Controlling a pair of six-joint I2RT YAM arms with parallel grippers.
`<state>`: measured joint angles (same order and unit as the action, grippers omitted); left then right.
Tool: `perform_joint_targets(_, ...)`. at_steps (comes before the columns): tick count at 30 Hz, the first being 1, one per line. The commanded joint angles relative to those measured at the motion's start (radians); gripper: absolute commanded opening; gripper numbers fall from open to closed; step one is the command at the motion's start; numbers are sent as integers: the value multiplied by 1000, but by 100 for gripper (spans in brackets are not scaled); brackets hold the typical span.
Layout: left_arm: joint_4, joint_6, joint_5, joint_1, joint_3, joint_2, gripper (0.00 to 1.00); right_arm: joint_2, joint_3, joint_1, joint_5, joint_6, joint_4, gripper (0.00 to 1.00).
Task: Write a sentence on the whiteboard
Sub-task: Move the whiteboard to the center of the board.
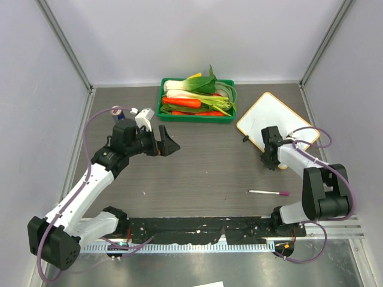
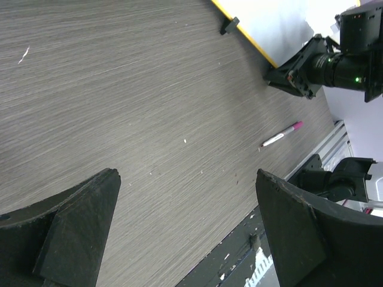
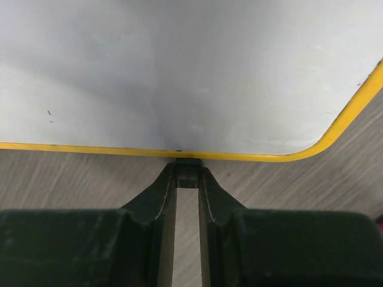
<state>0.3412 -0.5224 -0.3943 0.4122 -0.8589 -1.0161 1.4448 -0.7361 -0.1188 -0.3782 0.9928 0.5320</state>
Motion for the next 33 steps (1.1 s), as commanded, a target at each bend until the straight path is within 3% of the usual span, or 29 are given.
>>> perform_joint_targets(1, -65, -33, -17, 2, 4, 31, 100, -61, 55, -21, 61, -14, 126, 3)
perform_joint_targets(19, -8, -19, 17, 4, -22, 73, 100, -78, 155, -344, 56, 23, 77, 1)
perform_joint_targets(26, 13, -14, 29, 4, -26, 93, 100, -35, 115, -499, 30, 7, 63, 1)
perform_joint_targets(33, 47, 2, 46, 2, -42, 102, 100, 150, -48, -688, -40, -14, 94, 2)
